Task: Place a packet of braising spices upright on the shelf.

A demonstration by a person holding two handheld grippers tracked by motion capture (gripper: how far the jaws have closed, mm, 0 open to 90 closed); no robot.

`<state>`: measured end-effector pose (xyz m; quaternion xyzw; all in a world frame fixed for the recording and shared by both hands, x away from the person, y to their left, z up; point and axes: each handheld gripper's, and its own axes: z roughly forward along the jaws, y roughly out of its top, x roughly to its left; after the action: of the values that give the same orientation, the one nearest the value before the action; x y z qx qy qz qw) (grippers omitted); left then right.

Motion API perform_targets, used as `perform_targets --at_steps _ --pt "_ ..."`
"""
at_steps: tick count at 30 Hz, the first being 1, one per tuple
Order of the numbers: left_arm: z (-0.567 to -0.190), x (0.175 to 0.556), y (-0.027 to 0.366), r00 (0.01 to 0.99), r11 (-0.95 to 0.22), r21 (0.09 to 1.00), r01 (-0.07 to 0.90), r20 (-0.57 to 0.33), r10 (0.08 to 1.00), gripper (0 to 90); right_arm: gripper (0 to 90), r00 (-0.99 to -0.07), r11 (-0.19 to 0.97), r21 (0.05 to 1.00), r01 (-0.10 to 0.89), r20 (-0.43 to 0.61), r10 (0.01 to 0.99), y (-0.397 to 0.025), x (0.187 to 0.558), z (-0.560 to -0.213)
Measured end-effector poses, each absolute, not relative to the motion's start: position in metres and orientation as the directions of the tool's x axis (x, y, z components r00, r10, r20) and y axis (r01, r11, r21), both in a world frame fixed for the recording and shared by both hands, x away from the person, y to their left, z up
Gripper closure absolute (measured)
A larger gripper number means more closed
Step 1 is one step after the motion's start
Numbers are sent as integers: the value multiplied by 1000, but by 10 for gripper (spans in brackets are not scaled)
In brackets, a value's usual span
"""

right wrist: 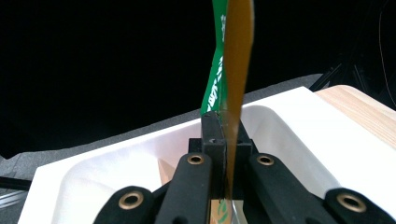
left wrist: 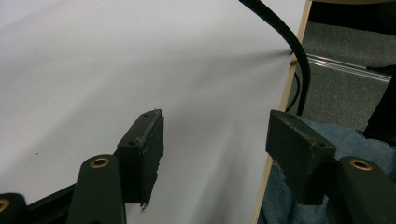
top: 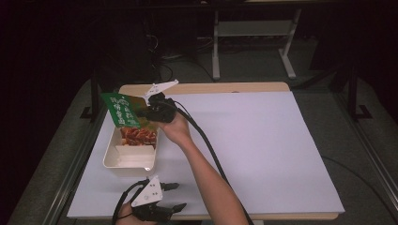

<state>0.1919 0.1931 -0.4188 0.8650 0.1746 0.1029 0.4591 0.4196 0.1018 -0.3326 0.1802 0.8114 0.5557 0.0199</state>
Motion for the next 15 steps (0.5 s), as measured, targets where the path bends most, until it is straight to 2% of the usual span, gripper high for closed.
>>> perform_targets --at_steps 5,7,15 --pt "-420 192 193 916 -518 829 209 20 402 363 891 -932 312 910 275 172 319 101 421 -334" --pt "-420 192 193 913 -514 831 212 20 408 336 886 -929 308 910 276 171 329 101 421 -333" --pt "-420 195 195 905 -506 834 222 17 426 321 796 -922 309 906 288 175 345 91 423 -329"
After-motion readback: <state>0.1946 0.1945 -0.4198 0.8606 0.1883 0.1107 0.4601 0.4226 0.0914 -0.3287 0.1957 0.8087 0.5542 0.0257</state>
